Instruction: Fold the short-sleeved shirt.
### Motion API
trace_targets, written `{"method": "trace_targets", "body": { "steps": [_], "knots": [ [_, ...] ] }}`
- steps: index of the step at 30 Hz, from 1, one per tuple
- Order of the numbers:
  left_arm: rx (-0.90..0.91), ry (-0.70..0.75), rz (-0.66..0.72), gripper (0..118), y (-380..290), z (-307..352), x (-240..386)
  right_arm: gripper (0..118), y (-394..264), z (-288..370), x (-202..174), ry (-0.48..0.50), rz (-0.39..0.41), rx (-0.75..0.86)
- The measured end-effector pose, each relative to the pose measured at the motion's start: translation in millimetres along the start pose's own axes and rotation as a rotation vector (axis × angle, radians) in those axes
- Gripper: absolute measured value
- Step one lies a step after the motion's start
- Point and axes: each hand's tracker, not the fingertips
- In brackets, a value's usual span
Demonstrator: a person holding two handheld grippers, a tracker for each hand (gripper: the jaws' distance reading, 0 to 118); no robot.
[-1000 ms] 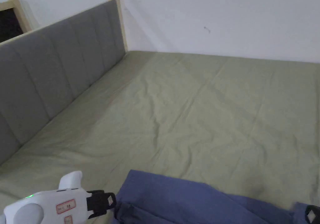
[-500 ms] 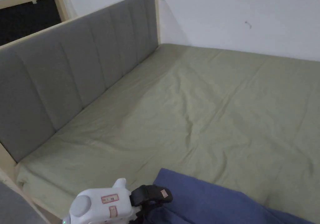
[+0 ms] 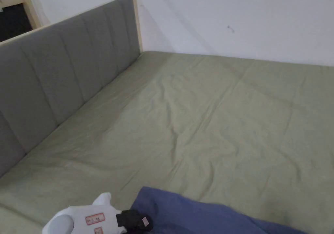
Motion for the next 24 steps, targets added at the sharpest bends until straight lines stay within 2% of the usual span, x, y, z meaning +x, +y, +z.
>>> {"method": "trace_targets", "body": {
  "steps": [4, 6, 11, 12, 13, 15, 16, 18, 20, 22, 24],
  "knots": [
    [0.065, 0.008, -0.27, 7, -5, 13, 82, 0, 0, 18, 20, -0.024, -0.029, 0.04],
    [0.057, 0.036, -0.467, 7, -20, 6, 138, 0, -1, 30, 30, -0.033, -0.057, 0.065],
    [-0.035, 0.053, -0.923, 7, -100, -53, 245, 0, -11, 55, 56, -0.074, -0.142, 0.123],
    [-0.078, 0.036, -0.979, 10, -122, -65, 261, 0, -14, 60, 64, -0.076, -0.17, 0.133],
    [-0.129, 0.018, -0.986, 31, -135, -83, 267, 0, -17, 63, 71, -0.08, -0.198, 0.14],
    [-0.266, -0.065, -0.979, 96, -158, -118, 268, 0, -24, 71, 85, -0.097, -0.246, 0.143],
    [-0.311, -0.082, -0.971, 117, -168, -131, 266, 0, -28, 75, 90, -0.108, -0.259, 0.147],
    [-0.385, -0.049, -0.949, 117, -184, -151, 257, 0, -33, 83, 106, -0.125, -0.274, 0.152],
    [-0.365, -0.05, -0.89, 109, -180, -151, 245, 0, -39, 90, 115, -0.148, -0.298, 0.162],
    [-0.323, -0.001, -0.782, 108, -168, -145, 238, 0, -44, 97, 123, -0.155, -0.323, 0.167],
    [-0.262, -0.064, -0.665, 108, -146, -122, 233, 0, -49, 100, 128, -0.168, -0.338, 0.168]
  ]
}}
